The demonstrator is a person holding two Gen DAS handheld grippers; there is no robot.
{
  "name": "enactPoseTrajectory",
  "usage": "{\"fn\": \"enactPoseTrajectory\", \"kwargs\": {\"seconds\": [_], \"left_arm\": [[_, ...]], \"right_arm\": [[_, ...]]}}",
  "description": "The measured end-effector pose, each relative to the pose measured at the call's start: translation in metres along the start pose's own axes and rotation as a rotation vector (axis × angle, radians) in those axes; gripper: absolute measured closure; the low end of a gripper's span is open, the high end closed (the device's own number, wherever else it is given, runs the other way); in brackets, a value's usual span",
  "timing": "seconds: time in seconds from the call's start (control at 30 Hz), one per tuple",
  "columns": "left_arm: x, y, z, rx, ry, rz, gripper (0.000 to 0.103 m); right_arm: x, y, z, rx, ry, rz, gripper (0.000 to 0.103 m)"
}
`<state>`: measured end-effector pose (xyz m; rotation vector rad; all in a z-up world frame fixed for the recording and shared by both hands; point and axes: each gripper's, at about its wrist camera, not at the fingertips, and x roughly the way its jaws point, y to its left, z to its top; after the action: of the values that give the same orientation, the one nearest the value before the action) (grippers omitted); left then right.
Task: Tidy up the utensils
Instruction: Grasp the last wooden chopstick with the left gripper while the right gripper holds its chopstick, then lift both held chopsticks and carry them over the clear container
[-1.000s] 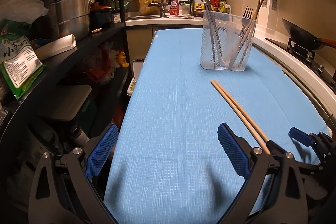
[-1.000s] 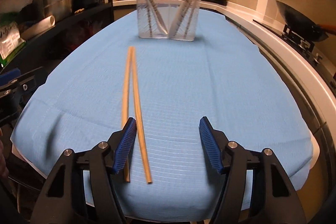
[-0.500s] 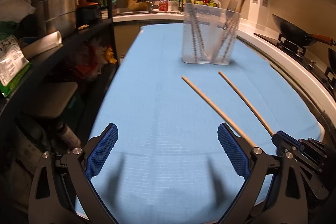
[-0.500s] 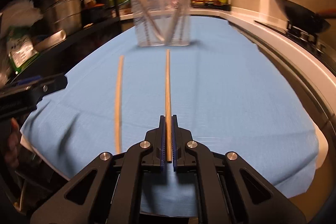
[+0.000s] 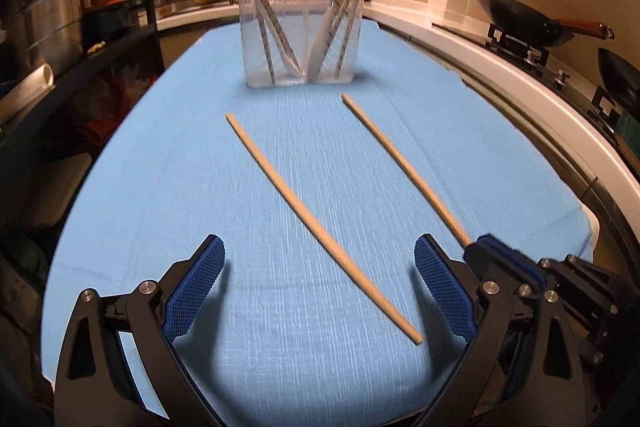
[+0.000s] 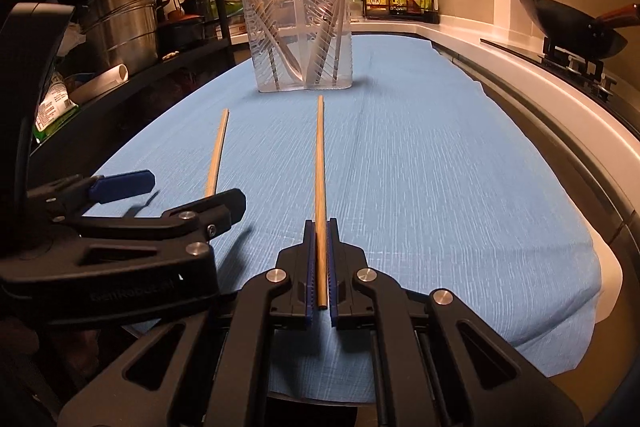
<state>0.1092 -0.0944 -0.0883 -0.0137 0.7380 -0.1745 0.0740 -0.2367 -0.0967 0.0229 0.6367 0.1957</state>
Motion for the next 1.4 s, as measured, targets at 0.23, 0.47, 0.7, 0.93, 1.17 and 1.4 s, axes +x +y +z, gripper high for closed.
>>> {"fn": "enactPoseTrajectory", "kwargs": {"seconds": [0.23,0.47,0.7,0.93,1.17,1.4], "left_arm": [[-0.003,0.021,-0.01,0.022,0.02,0.072,0.01],[-0.019,0.054,-0.016,-0.009,0.024,0.099,0.01],[-0.023,0.037,-0.028,0.091,-0.079,0.0,0.022],[-0.027,0.029,-0.042,0.142,-0.201,-0.065,0.092],[-0.045,0.039,-0.026,0.111,-0.217,-0.064,0.097],[-0.089,0.037,0.008,0.133,-0.336,-0.1,0.097]], "right_arm": [[0.0,-0.003,-0.001,0.025,0.0,0.017,0.097],[-0.001,-0.001,-0.003,0.018,-0.009,0.008,0.096],[-0.004,-0.001,-0.01,0.005,-0.052,-0.002,0.095],[-0.008,-0.005,-0.017,0.014,-0.105,0.021,0.097],[-0.022,0.003,-0.003,-0.024,-0.116,0.014,0.098],[-0.05,0.011,0.026,-0.056,-0.196,-0.003,0.098]]}}
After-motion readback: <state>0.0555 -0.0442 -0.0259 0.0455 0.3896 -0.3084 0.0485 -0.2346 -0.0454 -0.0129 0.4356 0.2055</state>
